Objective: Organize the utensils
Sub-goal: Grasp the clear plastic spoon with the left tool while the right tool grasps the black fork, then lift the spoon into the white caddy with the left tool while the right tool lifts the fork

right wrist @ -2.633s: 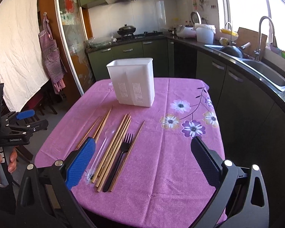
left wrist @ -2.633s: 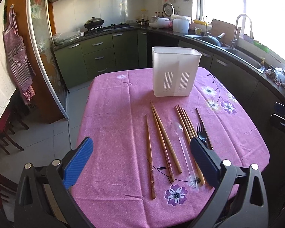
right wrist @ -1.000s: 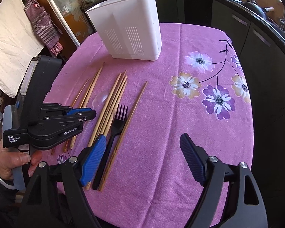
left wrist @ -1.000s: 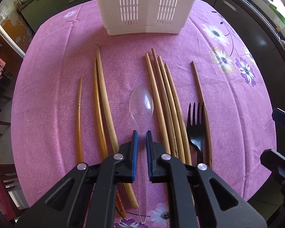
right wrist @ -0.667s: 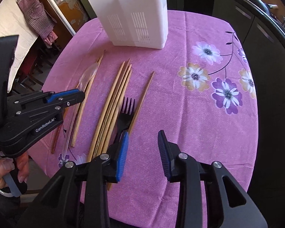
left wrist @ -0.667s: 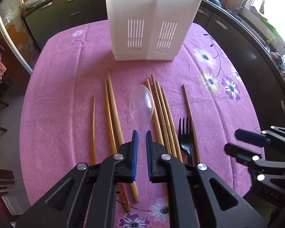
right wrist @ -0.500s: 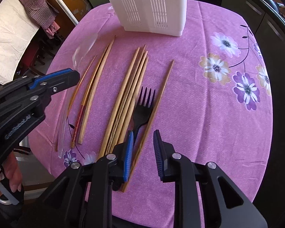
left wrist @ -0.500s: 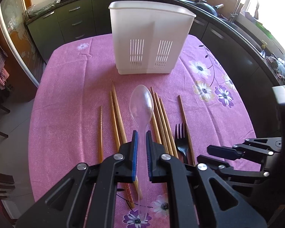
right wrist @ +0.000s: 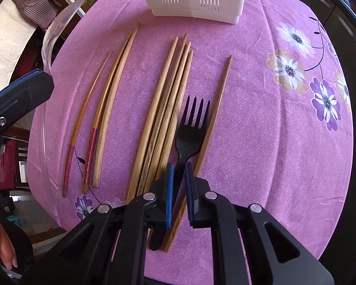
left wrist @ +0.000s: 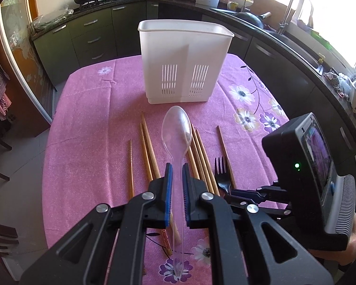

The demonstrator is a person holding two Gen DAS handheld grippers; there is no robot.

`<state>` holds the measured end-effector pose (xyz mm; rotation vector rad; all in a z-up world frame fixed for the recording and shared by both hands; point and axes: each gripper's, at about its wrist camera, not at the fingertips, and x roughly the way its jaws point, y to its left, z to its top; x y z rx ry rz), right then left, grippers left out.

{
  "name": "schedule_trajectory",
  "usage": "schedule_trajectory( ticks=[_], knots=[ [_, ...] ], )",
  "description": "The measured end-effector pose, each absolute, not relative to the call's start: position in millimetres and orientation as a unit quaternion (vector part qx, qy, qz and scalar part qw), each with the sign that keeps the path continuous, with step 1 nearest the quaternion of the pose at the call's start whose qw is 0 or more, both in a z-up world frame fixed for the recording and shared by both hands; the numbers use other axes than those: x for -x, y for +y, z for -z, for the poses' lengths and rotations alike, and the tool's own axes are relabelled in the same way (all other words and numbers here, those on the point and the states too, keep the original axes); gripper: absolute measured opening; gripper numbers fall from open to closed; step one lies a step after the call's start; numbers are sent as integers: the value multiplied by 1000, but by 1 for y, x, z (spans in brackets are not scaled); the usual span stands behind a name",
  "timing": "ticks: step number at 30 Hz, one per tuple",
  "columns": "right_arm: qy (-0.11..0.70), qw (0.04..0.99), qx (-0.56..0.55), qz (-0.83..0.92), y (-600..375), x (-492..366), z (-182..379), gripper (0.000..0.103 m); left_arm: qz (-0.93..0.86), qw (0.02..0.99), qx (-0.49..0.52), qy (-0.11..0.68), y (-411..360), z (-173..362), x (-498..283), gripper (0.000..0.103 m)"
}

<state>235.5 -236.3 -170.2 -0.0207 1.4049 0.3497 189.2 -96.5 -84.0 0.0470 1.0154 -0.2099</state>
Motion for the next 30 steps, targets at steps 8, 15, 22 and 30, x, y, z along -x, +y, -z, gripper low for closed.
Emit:
schedule_trajectory(
  ticks=[8,15,22,30],
  knots=[
    [639,757,40,-131,-220,-233,177,14,103,873,-22,476,-96,79,-187,8],
    [609,782,52,-120,-211,-215,179,11,108,881,-18,460,-94,62,-185,8],
    [576,799,-27,-171,-233,-209,163,10,122,903,-1,413,-91,11,-194,9],
    [513,813,-126,-245,-273,-189,127,10,136,951,34,277,-96,-67,-248,9]
  ],
)
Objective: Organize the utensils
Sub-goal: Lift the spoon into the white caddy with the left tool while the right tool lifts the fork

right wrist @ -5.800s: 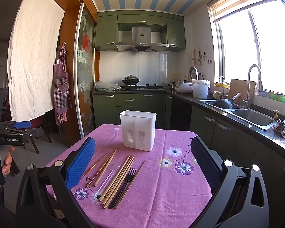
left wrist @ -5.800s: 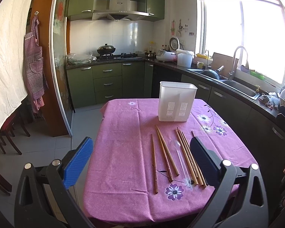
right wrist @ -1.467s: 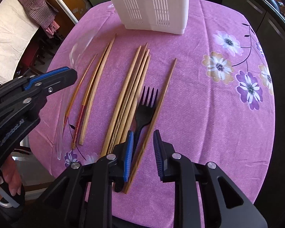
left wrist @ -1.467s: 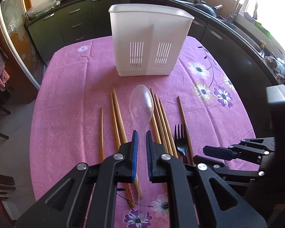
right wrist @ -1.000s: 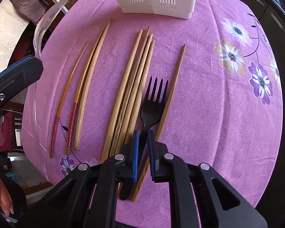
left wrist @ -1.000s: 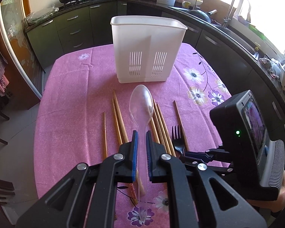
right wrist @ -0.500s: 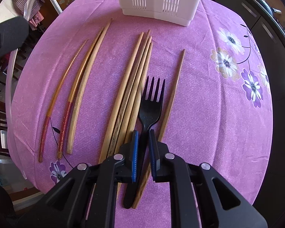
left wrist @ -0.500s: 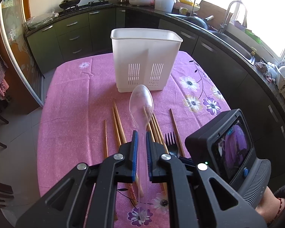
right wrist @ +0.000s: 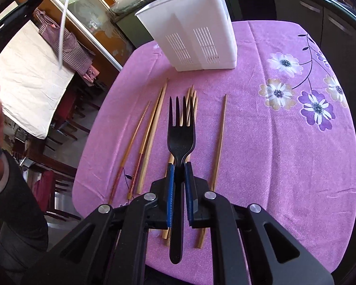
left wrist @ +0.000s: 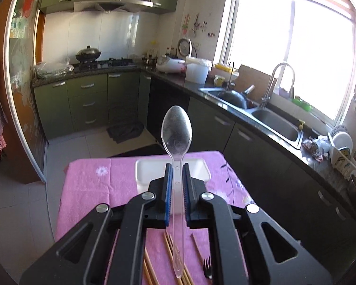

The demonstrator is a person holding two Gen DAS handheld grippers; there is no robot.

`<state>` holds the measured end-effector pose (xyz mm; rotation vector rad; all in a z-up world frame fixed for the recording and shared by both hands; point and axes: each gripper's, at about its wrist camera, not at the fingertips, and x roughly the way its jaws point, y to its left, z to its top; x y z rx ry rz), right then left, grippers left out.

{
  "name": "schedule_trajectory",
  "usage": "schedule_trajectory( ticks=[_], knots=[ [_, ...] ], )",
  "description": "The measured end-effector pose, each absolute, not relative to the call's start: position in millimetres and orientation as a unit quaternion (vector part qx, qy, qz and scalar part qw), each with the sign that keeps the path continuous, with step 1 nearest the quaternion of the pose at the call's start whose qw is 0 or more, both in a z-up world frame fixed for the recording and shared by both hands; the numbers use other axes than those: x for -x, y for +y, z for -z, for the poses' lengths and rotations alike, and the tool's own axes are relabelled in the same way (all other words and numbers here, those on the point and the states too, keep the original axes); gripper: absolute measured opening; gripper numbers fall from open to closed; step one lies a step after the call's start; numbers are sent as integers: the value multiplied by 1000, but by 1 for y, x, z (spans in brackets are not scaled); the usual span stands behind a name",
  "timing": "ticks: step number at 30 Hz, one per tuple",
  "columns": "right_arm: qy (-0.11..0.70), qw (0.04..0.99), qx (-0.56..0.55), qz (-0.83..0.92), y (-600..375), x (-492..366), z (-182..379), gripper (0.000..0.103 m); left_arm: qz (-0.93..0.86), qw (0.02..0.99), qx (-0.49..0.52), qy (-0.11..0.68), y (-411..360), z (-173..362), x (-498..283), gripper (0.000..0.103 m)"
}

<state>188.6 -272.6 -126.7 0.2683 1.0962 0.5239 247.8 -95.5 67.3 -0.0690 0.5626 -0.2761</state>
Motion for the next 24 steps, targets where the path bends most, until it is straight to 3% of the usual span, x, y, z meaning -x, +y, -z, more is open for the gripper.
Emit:
schedule_trajectory(
  ticks=[8,24],
  knots=[
    [487,802,-197,-283,-313,-193,124,10,98,975,54,193,-112,-84,-326,9],
    [419,831,-218,-294,-355,-207,81,10,65,975,14,213,-128,-13,-383,9]
  ],
)
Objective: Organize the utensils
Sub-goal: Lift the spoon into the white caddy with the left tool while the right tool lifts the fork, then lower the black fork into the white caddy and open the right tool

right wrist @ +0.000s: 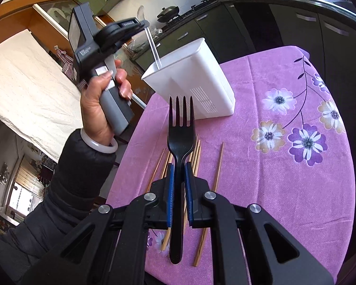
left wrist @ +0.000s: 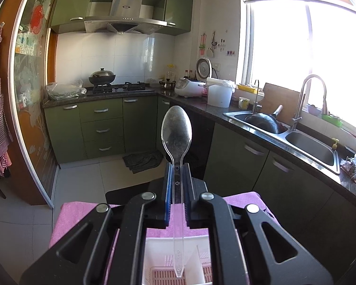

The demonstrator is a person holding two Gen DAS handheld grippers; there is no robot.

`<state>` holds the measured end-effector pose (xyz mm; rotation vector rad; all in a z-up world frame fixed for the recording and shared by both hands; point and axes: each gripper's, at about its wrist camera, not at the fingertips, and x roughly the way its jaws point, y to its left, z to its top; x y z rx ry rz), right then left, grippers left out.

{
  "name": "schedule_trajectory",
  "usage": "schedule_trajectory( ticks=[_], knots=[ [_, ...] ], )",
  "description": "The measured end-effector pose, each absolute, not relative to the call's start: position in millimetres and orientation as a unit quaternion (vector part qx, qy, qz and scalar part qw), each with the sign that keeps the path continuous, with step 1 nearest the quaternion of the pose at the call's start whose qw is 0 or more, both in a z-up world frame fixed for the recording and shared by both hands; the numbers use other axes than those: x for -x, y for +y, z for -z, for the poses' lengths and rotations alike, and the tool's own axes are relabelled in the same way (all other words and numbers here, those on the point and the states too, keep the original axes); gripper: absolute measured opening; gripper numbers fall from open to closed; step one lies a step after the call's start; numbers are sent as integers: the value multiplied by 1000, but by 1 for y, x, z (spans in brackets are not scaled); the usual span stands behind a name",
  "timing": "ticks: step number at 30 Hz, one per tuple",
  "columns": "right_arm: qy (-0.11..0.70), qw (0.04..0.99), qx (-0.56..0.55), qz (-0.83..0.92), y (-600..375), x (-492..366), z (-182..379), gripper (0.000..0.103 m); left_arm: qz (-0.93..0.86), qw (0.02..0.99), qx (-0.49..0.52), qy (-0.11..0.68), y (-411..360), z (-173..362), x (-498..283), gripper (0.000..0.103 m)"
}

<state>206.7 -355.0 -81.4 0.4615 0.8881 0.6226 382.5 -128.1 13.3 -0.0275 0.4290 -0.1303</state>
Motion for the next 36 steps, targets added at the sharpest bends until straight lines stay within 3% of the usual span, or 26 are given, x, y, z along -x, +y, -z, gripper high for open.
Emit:
schedule_trajectory(
  ticks=[9,21,29,36],
  knots=[
    [357,877,-174,-271,-351,-229,26,10,66,963,0,260,-117,9,-362,10],
    [233,938,-151,-207,-325,-297,-46,10,103,954,-18,282,-106,-3,-325,27],
    [177,967,-125,-136,-303,-357,-54,10,113,952,7,284,-91,-2,-314,27],
    [181,970,-110,-122,-283,-406,-19,10,114,948,2,296,-77,2,-288,33]
  ],
)
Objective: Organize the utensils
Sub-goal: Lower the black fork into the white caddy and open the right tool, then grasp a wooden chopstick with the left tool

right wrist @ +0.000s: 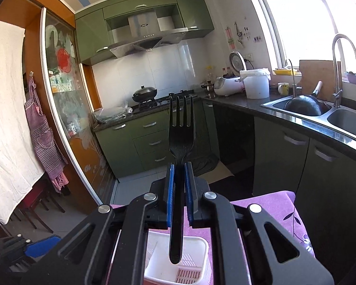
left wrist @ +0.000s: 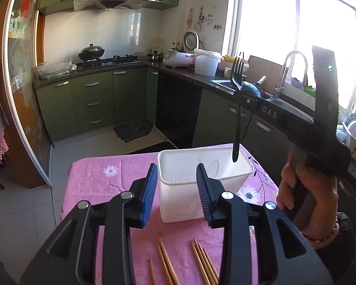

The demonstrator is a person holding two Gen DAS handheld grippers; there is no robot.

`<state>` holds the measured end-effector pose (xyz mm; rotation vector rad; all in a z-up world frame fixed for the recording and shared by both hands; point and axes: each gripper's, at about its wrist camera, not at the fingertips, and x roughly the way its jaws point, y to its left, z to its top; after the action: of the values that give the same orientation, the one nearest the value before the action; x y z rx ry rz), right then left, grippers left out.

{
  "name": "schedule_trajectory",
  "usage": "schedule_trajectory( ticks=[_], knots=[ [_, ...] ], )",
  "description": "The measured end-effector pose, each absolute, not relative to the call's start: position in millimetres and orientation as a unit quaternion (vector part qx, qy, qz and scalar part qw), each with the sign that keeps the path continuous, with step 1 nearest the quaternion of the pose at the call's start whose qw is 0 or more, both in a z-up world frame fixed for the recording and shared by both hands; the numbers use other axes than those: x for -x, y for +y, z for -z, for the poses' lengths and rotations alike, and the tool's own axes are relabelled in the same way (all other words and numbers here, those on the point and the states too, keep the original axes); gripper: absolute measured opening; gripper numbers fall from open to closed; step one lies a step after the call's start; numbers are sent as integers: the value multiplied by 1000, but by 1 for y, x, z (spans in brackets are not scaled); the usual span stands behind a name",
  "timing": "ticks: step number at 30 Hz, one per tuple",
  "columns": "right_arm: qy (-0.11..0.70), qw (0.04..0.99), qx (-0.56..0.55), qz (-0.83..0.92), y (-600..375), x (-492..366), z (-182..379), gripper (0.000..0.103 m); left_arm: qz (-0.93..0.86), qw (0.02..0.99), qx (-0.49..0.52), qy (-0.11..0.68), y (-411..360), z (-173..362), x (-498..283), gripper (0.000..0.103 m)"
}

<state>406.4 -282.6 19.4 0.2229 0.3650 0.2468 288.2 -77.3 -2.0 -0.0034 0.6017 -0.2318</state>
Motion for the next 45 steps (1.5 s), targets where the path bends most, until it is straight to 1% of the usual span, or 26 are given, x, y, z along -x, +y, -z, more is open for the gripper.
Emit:
schedule_trajectory(
  ticks=[4,16,18,20,22,23,25,29,31,34,37,38,39,41,45],
  knots=[
    [179,972,-86,-125,-277,-399,-2,10,114,946,3,303,-71,4,-285,33],
    [193,967,-64,-151,-284,-341,38,11,118,938,2,326,-63,11,-271,33],
    [197,966,-61,-155,-285,-336,41,12,116,937,-5,330,-65,11,-264,33],
    [201,965,-60,-156,-286,-332,44,16,114,936,-11,334,-64,13,-259,36],
    [202,965,-61,-156,-289,-329,45,17,115,932,-11,344,-62,15,-255,37],
    [201,965,-60,-156,-290,-327,44,24,115,930,-11,349,-62,17,-253,37],
    [199,966,-59,-156,-292,-323,40,28,111,925,-11,362,-59,21,-251,37],
    [197,966,-60,-155,-298,-311,32,28,106,911,-13,398,-55,37,-250,37],
    [202,965,-65,-152,-305,-303,28,28,107,897,-9,429,-52,52,-250,37],
    [242,958,-60,-141,-314,-295,32,32,102,865,0,491,-46,80,-256,37],
    [305,941,-52,-137,-318,-289,52,33,94,832,-5,546,-43,110,-262,37],
    [323,935,-49,-139,-318,-288,59,33,89,825,-10,559,-43,118,-263,36],
    [338,929,-47,-140,-320,-286,66,33,86,819,-16,568,-44,125,-263,30],
    [362,920,-44,-143,-322,-284,80,33,84,808,-23,583,-45,136,-261,26],
    [391,908,-40,-143,-327,-282,99,33,75,791,-27,607,-46,148,-260,26]
  ],
)
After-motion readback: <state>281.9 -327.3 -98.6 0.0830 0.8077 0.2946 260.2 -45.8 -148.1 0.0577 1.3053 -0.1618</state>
